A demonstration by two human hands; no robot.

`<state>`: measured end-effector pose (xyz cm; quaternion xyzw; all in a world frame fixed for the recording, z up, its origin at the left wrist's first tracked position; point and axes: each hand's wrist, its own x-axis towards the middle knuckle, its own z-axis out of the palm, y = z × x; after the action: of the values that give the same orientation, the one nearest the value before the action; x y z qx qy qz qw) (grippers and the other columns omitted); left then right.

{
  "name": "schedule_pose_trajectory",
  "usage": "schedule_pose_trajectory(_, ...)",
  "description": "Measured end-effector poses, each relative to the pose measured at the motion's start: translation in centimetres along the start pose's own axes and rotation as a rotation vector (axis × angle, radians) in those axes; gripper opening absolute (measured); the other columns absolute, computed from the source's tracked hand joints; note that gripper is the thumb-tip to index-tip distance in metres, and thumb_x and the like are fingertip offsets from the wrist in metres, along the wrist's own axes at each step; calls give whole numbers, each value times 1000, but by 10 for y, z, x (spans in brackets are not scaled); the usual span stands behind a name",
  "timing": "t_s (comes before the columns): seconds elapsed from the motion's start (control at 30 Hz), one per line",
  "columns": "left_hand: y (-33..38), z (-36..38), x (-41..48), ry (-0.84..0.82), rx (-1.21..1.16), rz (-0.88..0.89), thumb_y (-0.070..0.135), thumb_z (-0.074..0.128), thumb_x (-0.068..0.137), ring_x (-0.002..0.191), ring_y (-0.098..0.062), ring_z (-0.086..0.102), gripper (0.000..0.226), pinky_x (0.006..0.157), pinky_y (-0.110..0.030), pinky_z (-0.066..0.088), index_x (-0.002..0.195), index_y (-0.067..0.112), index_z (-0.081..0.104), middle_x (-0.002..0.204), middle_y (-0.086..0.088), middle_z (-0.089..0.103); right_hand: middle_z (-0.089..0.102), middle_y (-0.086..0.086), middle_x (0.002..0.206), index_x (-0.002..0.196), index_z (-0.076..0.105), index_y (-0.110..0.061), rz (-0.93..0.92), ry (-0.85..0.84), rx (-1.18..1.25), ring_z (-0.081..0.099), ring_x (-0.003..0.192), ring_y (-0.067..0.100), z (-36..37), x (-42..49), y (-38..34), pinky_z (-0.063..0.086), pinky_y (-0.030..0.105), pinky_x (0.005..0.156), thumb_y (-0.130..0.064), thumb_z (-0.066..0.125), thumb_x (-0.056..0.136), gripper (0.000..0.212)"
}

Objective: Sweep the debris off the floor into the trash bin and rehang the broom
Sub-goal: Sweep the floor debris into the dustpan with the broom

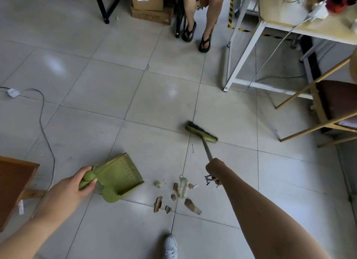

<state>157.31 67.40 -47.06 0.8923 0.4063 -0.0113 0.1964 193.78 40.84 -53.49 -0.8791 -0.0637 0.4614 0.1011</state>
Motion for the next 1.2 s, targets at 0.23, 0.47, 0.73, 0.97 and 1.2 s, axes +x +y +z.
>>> schedule_pose_trajectory(0.23, 15, -10, -3, -29, 1, 2, 40, 62, 88, 74, -33, 68, 43, 57, -35, 51, 126, 21, 52, 88, -11, 72, 38, -1, 64, 84, 55, -7, -132, -140, -458, 54, 59, 9, 39, -52, -19, 36, 13, 46, -11, 53, 96, 13)
schedule_pose_trajectory(0.47, -8, -19, -31, -24, -31, 64, 43, 56, 91, 78, -29, 66, 44, 55, -29, 40, 129, 22, 49, 94, -6, 71, 41, -1, 70, 109, 53, -16, 18, -149, -95, 45, 50, 12, 129, -95, -6, 31, 9, 21, -10, 45, 95, 17)
schedule_pose_trajectory(0.73, -77, -42, -99, -36, -94, 192, 43, 57, 91, 82, -32, 65, 41, 59, -32, 46, 127, 23, 49, 98, -8, 70, 55, 8, 92, 88, 55, -9, 63, -237, -129, 52, 69, 20, 247, -205, 10, 39, 23, 52, -12, 41, 94, 15)
schedule_pose_trajectory(0.97, -124, -58, -154, -58, -129, 178, 46, 57, 90, 86, -33, 65, 38, 63, -34, 45, 122, 26, 49, 99, -9, 70, 48, 6, 64, 74, 43, -8, 69, -65, -12, 47, 50, 17, 287, -272, 22, 40, 26, 43, -8, 38, 91, 18)
schedule_pose_trajectory(1.2, -114, -72, -183, -97, -104, 194, 49, 55, 90, 85, -30, 62, 33, 67, -37, 49, 117, 31, 49, 98, -5, 67, 48, 10, 71, 105, 36, -7, 152, 114, 299, 46, 49, 19, 281, -308, 62, 34, 17, 34, -6, 34, 88, 17)
